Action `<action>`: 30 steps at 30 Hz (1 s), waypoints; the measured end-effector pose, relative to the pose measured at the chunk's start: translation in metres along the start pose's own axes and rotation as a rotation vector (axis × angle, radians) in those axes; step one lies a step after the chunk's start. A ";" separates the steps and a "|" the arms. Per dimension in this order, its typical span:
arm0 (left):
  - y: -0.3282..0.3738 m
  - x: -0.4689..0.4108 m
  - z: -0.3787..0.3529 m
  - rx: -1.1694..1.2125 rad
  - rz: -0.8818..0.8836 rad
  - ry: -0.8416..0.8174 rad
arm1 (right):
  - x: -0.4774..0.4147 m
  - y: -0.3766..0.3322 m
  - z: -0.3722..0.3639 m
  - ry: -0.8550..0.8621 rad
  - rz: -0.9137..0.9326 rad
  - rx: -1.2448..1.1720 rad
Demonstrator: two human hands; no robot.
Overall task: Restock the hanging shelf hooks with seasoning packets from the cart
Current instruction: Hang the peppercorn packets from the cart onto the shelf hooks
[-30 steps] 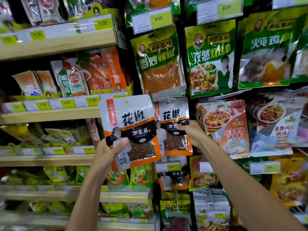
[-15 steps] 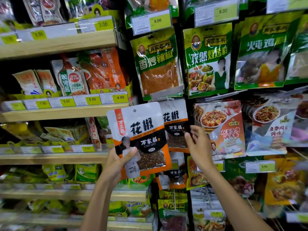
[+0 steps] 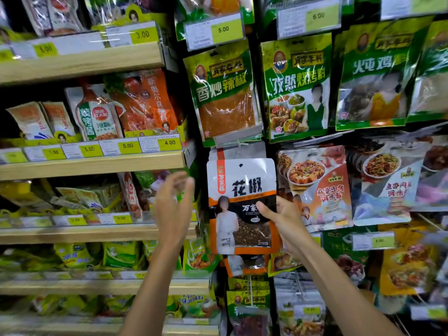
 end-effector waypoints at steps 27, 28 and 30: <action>-0.017 -0.070 -0.009 -0.532 -0.530 0.317 | -0.057 0.011 0.004 0.067 -0.022 0.130; -0.016 -0.070 -0.010 -0.538 -0.527 0.315 | -0.060 0.012 0.004 0.083 -0.024 0.141; -0.015 -0.069 -0.010 -0.547 -0.524 0.312 | -0.067 0.013 0.003 0.121 -0.023 0.177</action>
Point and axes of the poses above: each hand's wrist, its own x-axis away from the middle knuckle, its own z-axis out of the back of the hand, y = z × x, the point moved 7 cm from there along -x, towards the middle knuckle, and after that the axes turned 13 degrees about z, right-handed, at the moved point
